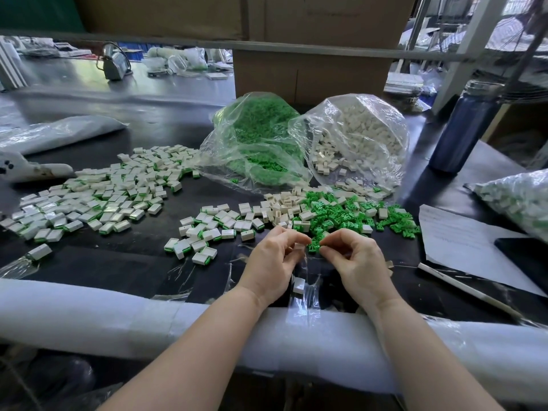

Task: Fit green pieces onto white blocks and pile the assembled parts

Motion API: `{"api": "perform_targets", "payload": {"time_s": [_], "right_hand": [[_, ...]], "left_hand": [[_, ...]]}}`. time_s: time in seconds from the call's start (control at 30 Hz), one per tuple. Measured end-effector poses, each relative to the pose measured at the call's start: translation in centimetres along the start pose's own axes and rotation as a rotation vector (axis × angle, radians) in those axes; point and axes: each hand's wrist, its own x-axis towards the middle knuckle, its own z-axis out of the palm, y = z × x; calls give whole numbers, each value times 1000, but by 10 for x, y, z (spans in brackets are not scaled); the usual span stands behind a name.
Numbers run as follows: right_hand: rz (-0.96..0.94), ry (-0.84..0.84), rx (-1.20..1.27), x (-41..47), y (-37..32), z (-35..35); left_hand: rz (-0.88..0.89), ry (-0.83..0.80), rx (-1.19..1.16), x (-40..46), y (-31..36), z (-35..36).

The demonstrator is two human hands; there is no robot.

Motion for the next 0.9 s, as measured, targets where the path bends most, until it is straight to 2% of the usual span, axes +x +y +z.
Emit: {"api": "perform_targets", "payload": {"time_s": [0.17,0.37,0.67,0.9], "right_hand": [[55,-47,191,0,-5,-1],[77,-112,214,0,-7,-2],[117,-149,253,-1,-8,-1],[129,-191,244,0,-8,0]], "left_hand": [[-94,-22,-159,1,-1,-2],[-124,-81,-247,2,-1,-4],[-163,-63,-374,1,1,-6],[-134,-96,-312,2,1,-4]]}}
